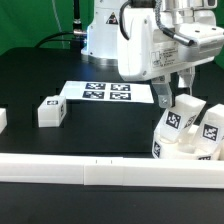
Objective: Assemble stool
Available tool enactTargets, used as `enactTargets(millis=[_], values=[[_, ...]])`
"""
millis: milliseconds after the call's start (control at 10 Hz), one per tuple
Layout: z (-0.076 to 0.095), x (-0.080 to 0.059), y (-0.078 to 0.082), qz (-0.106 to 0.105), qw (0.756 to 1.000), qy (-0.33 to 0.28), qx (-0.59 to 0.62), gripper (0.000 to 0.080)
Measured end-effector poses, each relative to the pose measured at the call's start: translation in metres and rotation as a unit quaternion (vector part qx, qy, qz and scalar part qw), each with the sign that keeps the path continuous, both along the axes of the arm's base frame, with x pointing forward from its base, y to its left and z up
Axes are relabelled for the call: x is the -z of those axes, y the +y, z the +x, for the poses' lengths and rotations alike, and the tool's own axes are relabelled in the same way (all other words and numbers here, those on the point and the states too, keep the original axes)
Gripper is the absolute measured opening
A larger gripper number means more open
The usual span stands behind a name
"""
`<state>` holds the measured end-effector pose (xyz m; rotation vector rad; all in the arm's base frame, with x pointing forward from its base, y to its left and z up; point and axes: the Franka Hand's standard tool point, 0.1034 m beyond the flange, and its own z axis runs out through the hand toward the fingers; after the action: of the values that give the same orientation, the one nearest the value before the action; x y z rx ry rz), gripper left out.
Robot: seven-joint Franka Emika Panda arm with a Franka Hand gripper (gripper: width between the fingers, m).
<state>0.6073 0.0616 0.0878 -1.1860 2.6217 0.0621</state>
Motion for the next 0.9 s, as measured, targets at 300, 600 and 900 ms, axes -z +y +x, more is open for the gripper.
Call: enactTargets(millis=[300,600,900], values=[[0.003,-0.006,0.002,0.003,0.999,-0.002,-0.035,0.0616],[0.005,-0.026,0.003,0.005,0.998,-0.017,-0.056,0.0648],[0.005,-0.023,0.003,-0.022,0.986,-0.032,-0.162,0.0649]])
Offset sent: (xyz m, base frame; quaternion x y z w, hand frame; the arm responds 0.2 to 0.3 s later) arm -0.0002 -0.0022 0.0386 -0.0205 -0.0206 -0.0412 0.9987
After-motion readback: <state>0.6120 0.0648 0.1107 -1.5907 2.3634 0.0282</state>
